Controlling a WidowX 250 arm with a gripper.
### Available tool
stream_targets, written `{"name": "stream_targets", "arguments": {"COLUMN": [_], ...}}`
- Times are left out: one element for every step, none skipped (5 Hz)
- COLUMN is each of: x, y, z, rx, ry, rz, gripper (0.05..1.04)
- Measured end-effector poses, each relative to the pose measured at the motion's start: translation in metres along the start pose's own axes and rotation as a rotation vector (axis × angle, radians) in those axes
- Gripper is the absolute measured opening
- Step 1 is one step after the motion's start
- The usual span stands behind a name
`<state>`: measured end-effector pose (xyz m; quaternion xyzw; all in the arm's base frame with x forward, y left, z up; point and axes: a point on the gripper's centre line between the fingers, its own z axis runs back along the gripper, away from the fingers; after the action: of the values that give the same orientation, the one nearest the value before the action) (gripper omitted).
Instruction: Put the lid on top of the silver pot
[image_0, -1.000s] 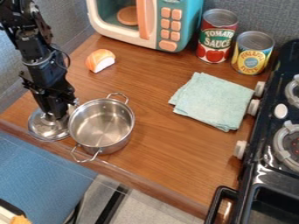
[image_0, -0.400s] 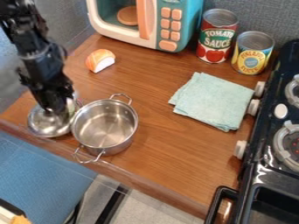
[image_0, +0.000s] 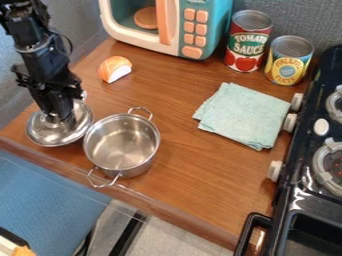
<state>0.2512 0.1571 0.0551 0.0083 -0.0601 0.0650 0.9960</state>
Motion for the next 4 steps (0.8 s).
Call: {"name": "stream_targets", "arguments": {"x": [0.005, 0.006, 0.007, 0.004], "y": [-0.017, -0.032, -0.058, -0.073], "z": [0.003, 0.017, 0.022, 0.021], "rx": [-0.021, -0.006, -0.031, -0.033], "ry": [0.003, -0.014, -0.03, -0.037], "rz": [-0.023, -0.037, -0.08, -0.108], "gripper": [0.287, 0.288, 0.287, 0.288]}}
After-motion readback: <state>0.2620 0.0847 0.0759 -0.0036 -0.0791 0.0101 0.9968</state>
